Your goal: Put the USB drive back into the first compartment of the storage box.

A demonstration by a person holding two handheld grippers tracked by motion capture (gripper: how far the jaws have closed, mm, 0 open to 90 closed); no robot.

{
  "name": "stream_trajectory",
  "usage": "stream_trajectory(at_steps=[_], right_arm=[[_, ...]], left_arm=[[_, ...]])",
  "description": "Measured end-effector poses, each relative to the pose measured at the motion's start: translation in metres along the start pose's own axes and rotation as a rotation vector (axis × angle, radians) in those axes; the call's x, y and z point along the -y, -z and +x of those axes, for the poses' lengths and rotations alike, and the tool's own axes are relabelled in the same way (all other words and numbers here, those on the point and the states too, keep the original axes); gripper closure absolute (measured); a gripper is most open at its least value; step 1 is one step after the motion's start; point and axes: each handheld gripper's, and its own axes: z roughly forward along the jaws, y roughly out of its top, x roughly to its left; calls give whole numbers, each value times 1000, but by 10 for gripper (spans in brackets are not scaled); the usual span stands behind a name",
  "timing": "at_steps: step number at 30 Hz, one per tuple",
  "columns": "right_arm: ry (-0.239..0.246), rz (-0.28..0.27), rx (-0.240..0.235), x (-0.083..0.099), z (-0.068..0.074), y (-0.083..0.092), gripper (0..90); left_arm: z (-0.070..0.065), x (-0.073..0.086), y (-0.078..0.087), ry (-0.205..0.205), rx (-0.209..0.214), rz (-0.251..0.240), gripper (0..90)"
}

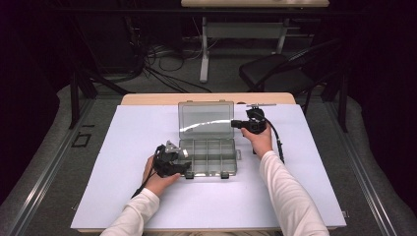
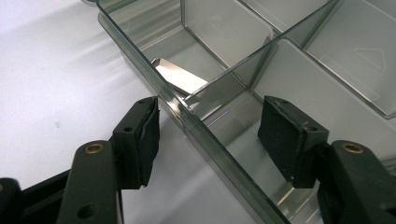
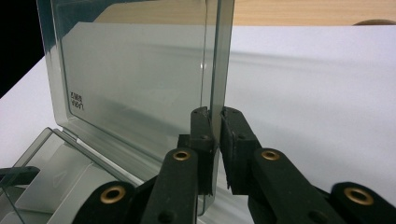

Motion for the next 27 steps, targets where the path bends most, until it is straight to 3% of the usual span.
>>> stream_trajectory(at_steps=[5,9,15,19,21,27], right_arm=[[10,-23,-1,3,1,1,840],[14,-31,5,4,2,1,840],[17,-38,1,5,1,2,840],[17,-43,1,6,1,1,840],[18,-45,1,6,1,1,840],[25,-43,4,5,2,1,839]], left_arm=[[2,-1,0,8,2,-4,392],[5,-3,4,28,39,1,392],[11,-11,27,22,51,-69,388],[17,-17,36,30,20,-91,379],[23,-21,38,42,16,-127,379],[37,-34,42,85,-20,-109,378]])
